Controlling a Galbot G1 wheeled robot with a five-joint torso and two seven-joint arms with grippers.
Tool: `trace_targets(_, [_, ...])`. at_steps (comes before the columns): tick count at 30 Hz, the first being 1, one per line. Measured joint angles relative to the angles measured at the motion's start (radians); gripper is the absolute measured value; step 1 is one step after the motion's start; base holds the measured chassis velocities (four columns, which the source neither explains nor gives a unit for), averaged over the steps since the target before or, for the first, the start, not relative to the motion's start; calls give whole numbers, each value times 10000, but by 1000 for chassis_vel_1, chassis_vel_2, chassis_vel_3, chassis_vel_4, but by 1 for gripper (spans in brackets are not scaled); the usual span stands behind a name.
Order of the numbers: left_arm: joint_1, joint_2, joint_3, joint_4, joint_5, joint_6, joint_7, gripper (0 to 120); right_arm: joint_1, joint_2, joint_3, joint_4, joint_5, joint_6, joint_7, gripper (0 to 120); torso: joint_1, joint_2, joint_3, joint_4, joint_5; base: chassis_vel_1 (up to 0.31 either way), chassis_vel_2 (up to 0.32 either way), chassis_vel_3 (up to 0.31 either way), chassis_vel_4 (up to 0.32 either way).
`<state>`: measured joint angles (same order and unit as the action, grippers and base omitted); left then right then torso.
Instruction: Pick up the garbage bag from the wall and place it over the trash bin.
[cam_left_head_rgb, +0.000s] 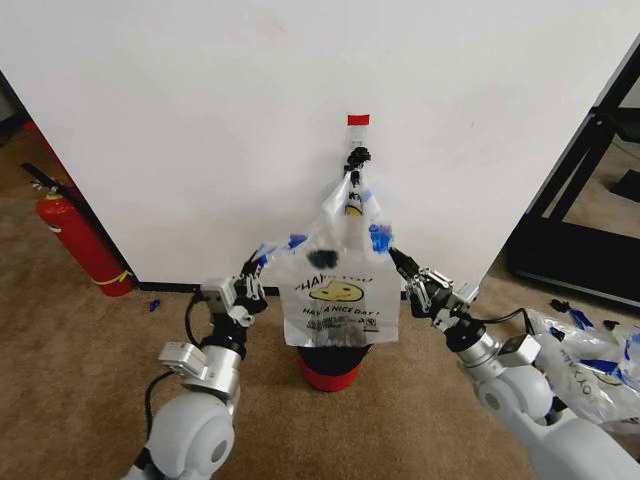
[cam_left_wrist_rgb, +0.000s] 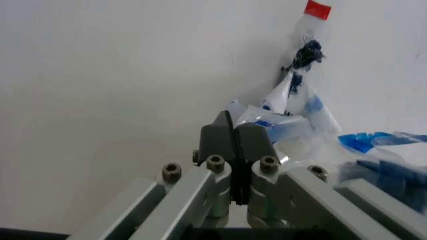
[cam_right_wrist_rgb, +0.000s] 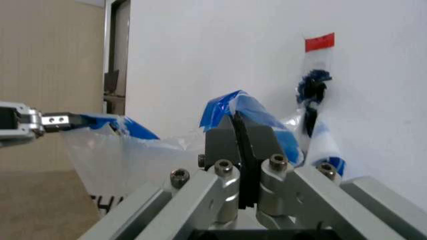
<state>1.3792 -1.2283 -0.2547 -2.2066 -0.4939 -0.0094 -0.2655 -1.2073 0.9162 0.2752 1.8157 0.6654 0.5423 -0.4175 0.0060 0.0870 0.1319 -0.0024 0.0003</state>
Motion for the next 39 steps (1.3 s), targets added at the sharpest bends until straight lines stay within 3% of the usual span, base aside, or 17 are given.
trace_targets(11, [176, -104, 376, 889, 422, -338, 270, 0, 319, 281, -160, -992, -823, 406, -499, 0, 0, 0, 0, 8, -2, 0, 0, 0, 0])
trace_targets(15, [81, 151, 962, 1642, 774, -616, 459, 0, -456, 555, -422, -1302, -1199, 534, -600, 0, 0, 0, 0, -8, -2, 0, 0, 0, 0])
trace_targets(20, [-41, 359, 995, 2030, 1080, -789, 610, 0, -155, 623, -827, -1536, -1102, 402, -337, 0, 0, 0, -1, 4, -3, 0, 0, 0, 0])
trace_targets(29, [27, 1008, 833, 2755, 1582, -1391, 913, 0, 228, 636, -1819, -2115, -961, 295, 200, 0, 0, 0, 0, 3, -3, 0, 0, 0, 0])
trace_targets(36, [299, 1297, 929, 2846, 1659, -1673, 883, 0, -9, 177, -1997, -2022, -1007, 371, 103, 0, 0, 0, 0, 3, -2, 0, 0, 0, 0])
trace_targets(39, [784, 1298, 1029, 2700, 1659, -1907, 716, 0, -624, -827, -1596, -1809, -667, 508, -1175, 0, 0, 0, 0, 3, -5, 0, 0, 0, 0])
